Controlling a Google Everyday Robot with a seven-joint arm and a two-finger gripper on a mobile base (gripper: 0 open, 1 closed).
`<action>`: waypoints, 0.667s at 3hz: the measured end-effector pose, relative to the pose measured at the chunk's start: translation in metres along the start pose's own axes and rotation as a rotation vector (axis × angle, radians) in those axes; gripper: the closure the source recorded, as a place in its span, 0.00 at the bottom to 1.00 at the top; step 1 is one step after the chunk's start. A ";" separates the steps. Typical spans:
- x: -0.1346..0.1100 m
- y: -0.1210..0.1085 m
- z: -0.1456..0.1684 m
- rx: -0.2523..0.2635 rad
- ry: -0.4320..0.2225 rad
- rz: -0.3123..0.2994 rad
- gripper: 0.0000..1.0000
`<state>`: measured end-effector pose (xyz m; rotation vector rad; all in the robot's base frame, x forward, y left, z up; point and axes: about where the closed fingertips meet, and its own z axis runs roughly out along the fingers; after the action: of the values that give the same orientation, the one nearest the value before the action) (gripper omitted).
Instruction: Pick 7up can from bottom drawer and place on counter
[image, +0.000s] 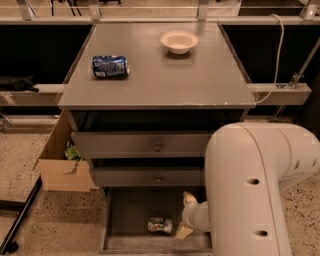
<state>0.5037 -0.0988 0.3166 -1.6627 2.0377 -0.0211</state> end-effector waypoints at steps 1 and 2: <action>-0.011 -0.013 0.001 0.045 -0.048 0.044 0.00; -0.030 -0.002 0.016 0.008 -0.099 0.121 0.00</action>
Offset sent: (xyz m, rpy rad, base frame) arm 0.0075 0.0657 -0.0155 0.2444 0.0617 -0.1200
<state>0.5156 -0.0670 0.3139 -1.5021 2.0562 0.0928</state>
